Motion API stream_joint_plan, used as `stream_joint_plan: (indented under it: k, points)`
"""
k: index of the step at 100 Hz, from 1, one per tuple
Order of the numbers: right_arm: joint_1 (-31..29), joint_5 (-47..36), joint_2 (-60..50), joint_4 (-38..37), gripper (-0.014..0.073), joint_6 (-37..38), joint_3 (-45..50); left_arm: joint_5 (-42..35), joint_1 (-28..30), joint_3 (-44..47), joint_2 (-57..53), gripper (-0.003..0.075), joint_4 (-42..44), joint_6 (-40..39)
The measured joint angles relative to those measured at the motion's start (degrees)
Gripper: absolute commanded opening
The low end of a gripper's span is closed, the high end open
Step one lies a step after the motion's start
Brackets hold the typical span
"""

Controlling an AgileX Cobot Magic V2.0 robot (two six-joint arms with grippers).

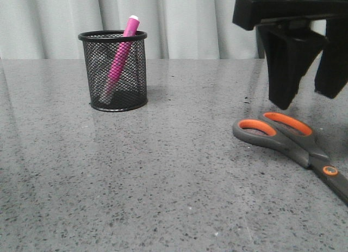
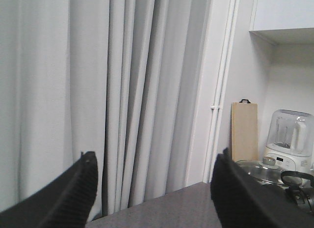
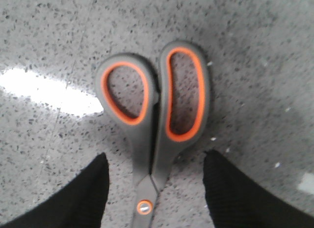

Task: Put pen and scissors into bin
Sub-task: 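Lower the right gripper onto the grey-and-orange scissors and grasp them, then lift the scissors with the right gripper and carry toward the cup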

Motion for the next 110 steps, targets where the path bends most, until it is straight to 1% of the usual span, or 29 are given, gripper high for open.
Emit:
stream_joint_plan:
  k: [10, 17, 36, 47, 61, 68, 75, 80, 82, 89, 92, 110]
  points:
    - [0.00, -1.50, 0.00, 3.14, 0.0441, 0.53, 2.22, 0.00, 0.00, 0.47, -0.04, 0.0445, 0.10, 0.00]
    - [0.04, -2.62, 0.00, 4.30, 0.0457, 1.37, 4.18, 0.00, 0.00, 0.68, -0.04, 0.0445, 0.12, 0.00]
    - [0.04, -4.53, 0.00, 4.86, 0.0456, 3.90, 8.13, -0.09, 0.00, 0.68, -0.04, 0.0445, 0.23, 0.00]
    - [0.04, -7.67, 0.00, 4.86, 0.0456, 4.82, 10.21, -0.09, 0.00, 0.68, -0.04, 0.0445, 0.23, 0.00]
    - [0.04, -10.24, 0.35, 4.72, 0.0434, 5.85, 10.60, -0.09, 0.00, 0.68, -0.04, 0.0445, 0.23, 0.00]
    - [0.04, -10.95, 1.31, 4.37, 0.0372, 5.93, 10.60, -0.09, 0.00, 0.68, -0.04, 0.0445, 0.23, 0.00]
    - [0.04, -10.83, 2.26, 3.63, 0.0268, 5.99, 10.27, -0.09, 0.00, 0.68, -0.04, 0.0445, 0.23, 0.00]
    - [0.04, -10.60, 3.05, 3.14, 0.0165, 5.99, 9.92, -0.09, 0.00, 0.68, -0.04, 0.0445, 0.23, 0.00]
    - [0.04, -10.22, 3.34, 2.44, 0.0137, 5.99, 9.80, -0.09, 0.00, 0.68, -0.04, 0.0445, 0.23, 0.04]
    - [0.04, -9.27, 4.16, 1.37, -0.0023, 5.99, 9.25, -0.09, 0.00, 0.68, -0.04, 0.0445, 0.23, 0.04]
    - [0.04, -9.12, 4.42, 1.28, -0.0079, 5.87, 9.12, -0.09, 0.00, 0.68, -0.04, 0.0445, 0.23, 0.04]
    - [0.17, -9.24, 4.85, 0.66, -0.0069, 5.54, 7.54, 0.01, 0.00, 0.68, -0.04, 0.0443, 0.23, 0.04]
